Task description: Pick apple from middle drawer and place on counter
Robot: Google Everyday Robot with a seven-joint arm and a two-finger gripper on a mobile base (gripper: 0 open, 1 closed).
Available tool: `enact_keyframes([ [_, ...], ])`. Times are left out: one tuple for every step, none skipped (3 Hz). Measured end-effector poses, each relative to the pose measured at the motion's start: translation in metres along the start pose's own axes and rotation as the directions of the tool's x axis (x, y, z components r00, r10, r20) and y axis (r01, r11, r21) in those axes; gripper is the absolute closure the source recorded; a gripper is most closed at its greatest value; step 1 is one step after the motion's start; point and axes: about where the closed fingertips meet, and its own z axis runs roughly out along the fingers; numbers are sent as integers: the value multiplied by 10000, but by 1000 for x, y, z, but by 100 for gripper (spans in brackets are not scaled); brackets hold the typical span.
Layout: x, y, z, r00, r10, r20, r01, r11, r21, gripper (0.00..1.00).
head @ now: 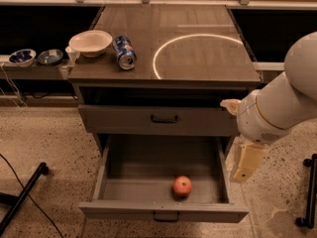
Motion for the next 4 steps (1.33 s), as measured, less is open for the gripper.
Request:
enact_keyframes([
  [-13, -14, 53, 9861, 399, 1614, -354, 9989, -306, 0],
  [-39, -22, 126, 9216, 527, 3847, -369, 9981, -483, 0],
  [-50, -22, 173, 8323, 355, 5532, -222, 9993, -308, 0],
  [-49, -14, 194, 8142, -84, 5805, 296, 9992, -270, 0],
])
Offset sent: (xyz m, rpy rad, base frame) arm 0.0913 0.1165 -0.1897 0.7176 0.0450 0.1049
